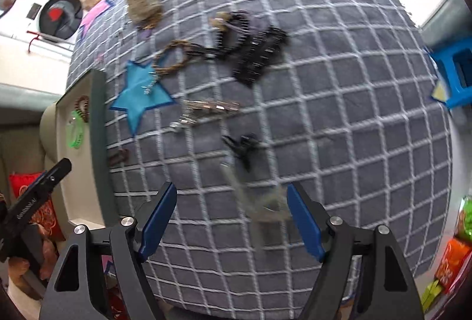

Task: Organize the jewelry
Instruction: 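Grasp the silver chain pendant with the left tool while the right tool grasps the black claw clip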

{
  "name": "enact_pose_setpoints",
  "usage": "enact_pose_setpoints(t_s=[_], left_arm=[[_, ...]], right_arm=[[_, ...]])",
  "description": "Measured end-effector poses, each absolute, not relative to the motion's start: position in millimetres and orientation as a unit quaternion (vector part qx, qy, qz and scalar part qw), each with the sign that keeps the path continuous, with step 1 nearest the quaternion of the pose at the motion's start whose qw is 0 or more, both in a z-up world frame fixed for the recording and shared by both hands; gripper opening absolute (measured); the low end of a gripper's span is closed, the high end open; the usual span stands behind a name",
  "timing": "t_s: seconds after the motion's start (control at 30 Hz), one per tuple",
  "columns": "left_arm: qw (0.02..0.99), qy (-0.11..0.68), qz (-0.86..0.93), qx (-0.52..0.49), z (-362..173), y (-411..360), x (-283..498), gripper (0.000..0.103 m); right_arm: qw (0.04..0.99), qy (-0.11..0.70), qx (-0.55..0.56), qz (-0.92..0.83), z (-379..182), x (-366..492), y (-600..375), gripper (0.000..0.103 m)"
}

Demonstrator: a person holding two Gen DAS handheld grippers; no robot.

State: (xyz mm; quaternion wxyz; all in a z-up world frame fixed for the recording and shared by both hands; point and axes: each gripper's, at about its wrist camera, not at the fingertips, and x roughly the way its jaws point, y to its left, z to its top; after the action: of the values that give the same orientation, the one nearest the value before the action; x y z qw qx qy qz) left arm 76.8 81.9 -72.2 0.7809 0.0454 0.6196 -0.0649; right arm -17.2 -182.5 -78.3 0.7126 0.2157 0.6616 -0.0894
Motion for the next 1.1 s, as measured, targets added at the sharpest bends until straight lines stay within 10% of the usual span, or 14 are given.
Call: enact_pose_setpoints(t_s=[1.1], left_arm=[[0.76, 0.635, -0.107, 0.088, -128.7, -25.1, 123.3, 0.102]], right_arm=[[0.718, 0.668, 0.179, -0.074, -108.1, -9.8, -193.9, 0.079]])
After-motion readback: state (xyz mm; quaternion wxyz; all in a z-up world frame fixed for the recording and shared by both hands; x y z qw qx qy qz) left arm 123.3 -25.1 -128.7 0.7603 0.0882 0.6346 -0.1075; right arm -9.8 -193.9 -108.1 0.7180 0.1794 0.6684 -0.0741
